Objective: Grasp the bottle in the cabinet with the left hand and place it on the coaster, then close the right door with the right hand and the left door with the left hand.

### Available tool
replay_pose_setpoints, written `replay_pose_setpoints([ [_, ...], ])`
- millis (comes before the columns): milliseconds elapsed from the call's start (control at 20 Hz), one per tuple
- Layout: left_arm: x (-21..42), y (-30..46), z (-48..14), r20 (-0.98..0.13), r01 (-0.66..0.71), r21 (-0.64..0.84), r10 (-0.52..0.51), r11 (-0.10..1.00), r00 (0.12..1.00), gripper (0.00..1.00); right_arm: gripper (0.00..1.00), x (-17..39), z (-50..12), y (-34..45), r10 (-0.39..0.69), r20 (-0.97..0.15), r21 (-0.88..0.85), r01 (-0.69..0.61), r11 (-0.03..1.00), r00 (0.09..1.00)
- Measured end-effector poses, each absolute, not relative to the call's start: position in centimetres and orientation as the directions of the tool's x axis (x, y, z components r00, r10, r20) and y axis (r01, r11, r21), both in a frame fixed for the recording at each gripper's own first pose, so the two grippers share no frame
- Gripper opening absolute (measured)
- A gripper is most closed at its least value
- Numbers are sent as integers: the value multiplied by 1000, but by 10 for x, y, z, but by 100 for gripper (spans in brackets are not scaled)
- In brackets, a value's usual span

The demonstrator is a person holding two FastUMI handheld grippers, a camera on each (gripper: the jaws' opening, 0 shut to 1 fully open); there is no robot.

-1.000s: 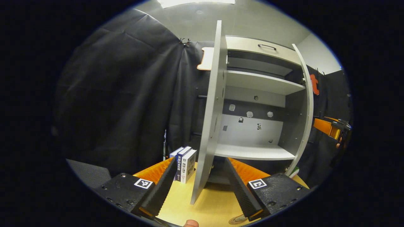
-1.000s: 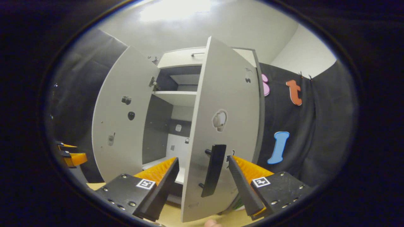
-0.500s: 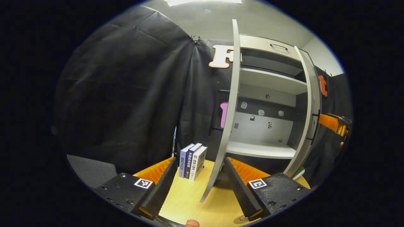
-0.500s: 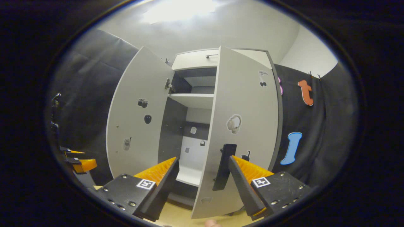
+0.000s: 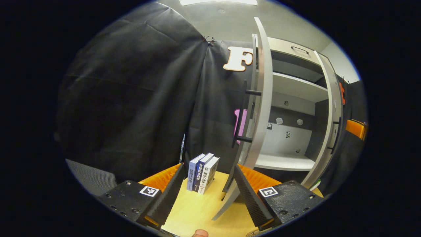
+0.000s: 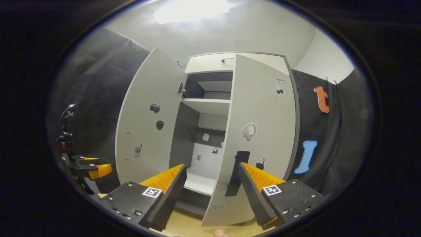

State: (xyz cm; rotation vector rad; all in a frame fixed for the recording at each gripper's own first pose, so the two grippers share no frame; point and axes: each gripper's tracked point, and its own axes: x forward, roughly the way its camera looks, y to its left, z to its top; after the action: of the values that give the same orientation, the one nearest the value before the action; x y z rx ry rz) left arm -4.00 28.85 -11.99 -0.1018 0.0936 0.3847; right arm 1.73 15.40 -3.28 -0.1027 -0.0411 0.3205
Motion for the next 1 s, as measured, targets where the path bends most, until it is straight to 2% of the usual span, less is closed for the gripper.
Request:
replay_pose_setpoints([
  [400,-20,295,-136,-141,-356,-41,347,934,927,95,96,21,-38,162,309,9,-122,-305,944,951],
  [450,-18,294,-136,-142,-351,-37,343,936,929,98,92,21,-39,161,305,6,-122,-302,946,952],
  [500,-16,293,-137,-145,-349,-34,341,937,929,98,96,22,-39,159,299,5,-121,-296,947,954],
  [550,-16,295,-137,-145,-352,-25,345,936,928,94,96,23,-39,156,293,6,-119,-291,949,956],
  [700,-15,293,-137,-147,-333,-16,328,943,933,94,96,25,-39,150,281,12,-110,-278,954,960],
  [750,-15,292,-137,-150,-323,-16,317,946,937,91,96,26,-38,149,280,14,-108,-277,955,960],
  [900,-12,291,-138,-158,-299,-18,293,954,943,91,96,29,-40,149,284,14,-103,-281,954,959],
  [950,-11,290,-138,-156,-297,-21,290,955,944,94,96,29,-41,151,289,12,-101,-286,953,957],
  [1000,-11,289,-138,-158,-296,-25,289,955,944,94,92,29,-42,152,295,9,-100,-293,951,956],
])
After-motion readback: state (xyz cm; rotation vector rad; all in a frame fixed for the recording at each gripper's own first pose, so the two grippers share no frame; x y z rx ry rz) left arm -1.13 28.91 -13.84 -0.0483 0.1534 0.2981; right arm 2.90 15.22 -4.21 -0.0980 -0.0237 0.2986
